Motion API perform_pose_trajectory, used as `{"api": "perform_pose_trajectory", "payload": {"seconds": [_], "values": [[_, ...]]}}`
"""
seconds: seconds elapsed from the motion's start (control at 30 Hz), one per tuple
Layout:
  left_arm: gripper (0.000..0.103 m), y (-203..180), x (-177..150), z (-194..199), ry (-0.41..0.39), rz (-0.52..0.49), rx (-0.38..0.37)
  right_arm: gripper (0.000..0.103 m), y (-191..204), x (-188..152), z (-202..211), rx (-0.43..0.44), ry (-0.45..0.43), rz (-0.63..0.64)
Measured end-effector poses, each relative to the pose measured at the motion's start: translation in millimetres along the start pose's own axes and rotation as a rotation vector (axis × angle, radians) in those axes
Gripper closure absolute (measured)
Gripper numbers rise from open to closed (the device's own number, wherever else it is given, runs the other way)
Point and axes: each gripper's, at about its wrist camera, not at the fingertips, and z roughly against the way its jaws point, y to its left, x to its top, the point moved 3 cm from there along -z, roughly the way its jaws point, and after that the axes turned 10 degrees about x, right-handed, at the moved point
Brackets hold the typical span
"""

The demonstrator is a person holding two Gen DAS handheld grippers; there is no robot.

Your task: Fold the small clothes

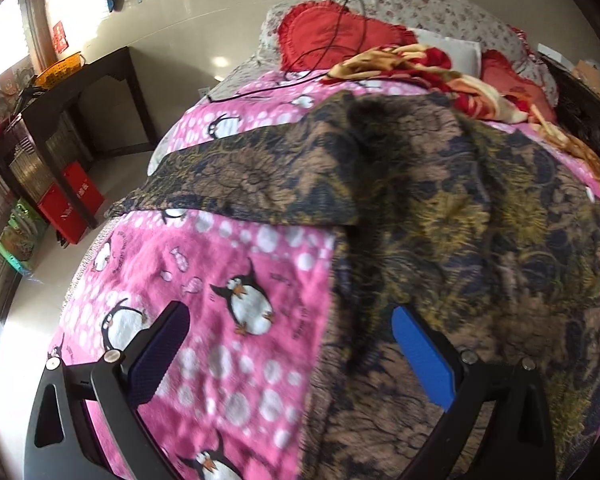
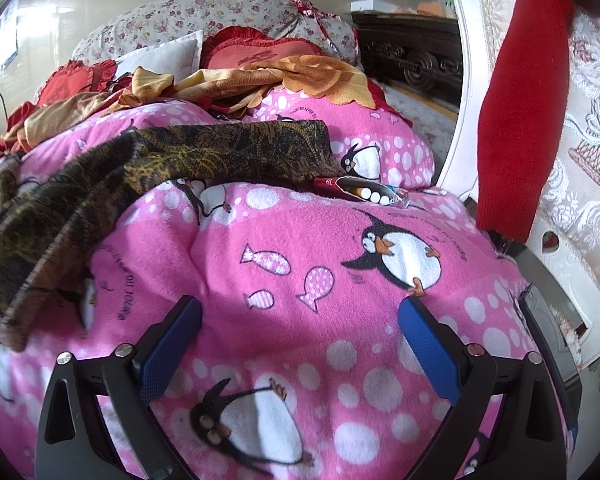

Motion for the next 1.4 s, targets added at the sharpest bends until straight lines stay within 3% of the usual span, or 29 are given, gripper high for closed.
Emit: {"api": "perform_pose_trajectory", "payload": {"seconds": [0.13,0.3,0.43,0.53,0.7,0.77,0.9,1.1,1.4], "values": [[0.000,-11,2,16,-0.025,-0.008,-0.037,0.015,0,-4,31,0.054,0.024,-0.064],[0.000,-26,4,35,-0.050,-0.018,-0.089,0.015,17,-5,102,0.093,-0.043,0.000],[0.000,-37,3,47,-0.066,-0.028,-0.131,0.015,37,-7,146,0.122,-0.025,0.048],[0.000,-42,2,52,-0.070,-0.043,-0.144,0.015,64,-11,171,0.125,0.003,0.126],[0.000,-40,1,57,-0.074,-0.048,-0.149,0.015,130,-15,205,0.132,-0.103,0.231],[0.000,-35,2,56,-0.073,-0.038,-0.143,0.015,158,-15,209,0.130,-0.120,0.241],[0.000,-24,3,52,-0.064,-0.018,-0.135,0.015,223,-19,210,0.251,-0.125,0.292],[0.000,-12,5,47,-0.069,-0.011,-0.105,0.015,303,-30,183,0.350,-0.047,0.338],[0.000,-14,6,45,-0.059,0.000,-0.119,0.015,338,-47,162,0.329,-0.011,0.313]]}}
